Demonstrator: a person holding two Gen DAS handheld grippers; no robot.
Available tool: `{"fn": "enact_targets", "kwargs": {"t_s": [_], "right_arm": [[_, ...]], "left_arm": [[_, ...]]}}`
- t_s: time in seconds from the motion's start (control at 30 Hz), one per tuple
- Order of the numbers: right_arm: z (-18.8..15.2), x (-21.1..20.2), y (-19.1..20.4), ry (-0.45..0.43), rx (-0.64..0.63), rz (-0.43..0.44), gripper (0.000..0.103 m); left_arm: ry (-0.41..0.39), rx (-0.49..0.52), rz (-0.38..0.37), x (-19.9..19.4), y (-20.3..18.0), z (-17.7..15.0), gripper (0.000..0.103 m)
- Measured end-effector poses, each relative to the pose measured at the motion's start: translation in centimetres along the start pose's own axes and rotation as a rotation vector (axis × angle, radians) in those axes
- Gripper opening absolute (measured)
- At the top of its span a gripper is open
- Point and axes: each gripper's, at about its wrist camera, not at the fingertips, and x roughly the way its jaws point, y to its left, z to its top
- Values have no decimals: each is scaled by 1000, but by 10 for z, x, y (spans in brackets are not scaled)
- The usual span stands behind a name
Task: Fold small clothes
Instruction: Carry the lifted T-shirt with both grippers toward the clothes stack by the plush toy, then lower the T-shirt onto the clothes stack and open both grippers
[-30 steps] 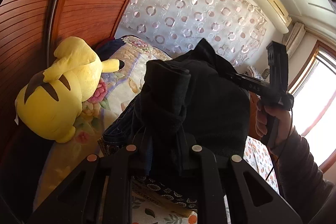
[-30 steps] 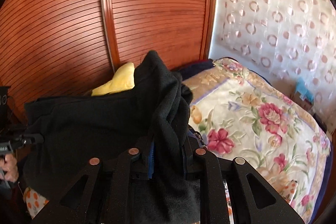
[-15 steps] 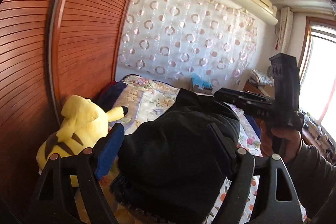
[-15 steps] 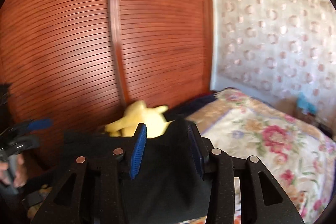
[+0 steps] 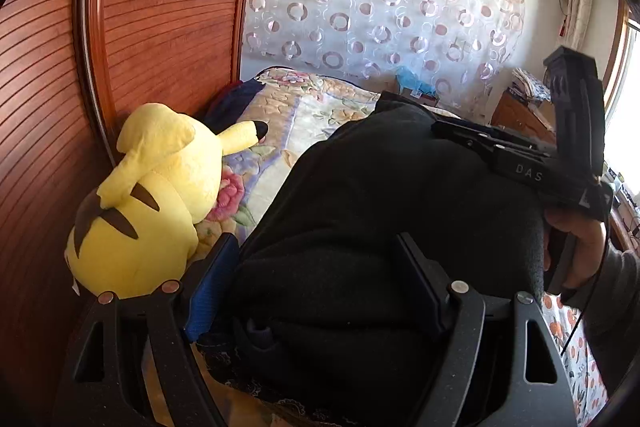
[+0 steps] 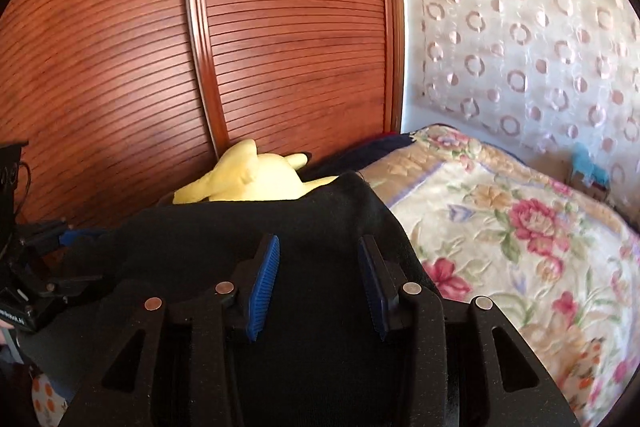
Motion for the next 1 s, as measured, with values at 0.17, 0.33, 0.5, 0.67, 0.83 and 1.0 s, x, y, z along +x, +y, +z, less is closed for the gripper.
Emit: {"fn": "enact_targets", "kwargs": {"t_s": [0.17,0.33,0.5,0.67,0.83,1.0], "right_arm": [[-6,-2,4,-22,-10,-15,42],[-21,-19,15,-28,-17,-46,42],[-22,-42,30,-35,-3,-71,42],[-26,-65,49,-71,18,-74,42],[-31,-77,74,-86,3,-50,42],[-39,-84,90,-87,3,-50,42]], "left_arm": [[-19,18,13,-7,-10,1,80],[-41,43,46,-18,-18,4,80],[-70,55,69,-33,-20,6,80],[-95,53,84,-50,-18,4,80],[-128,54,95,-72,-15,-2,80],[-164,46,97,-94,-10,-10,85]]}}
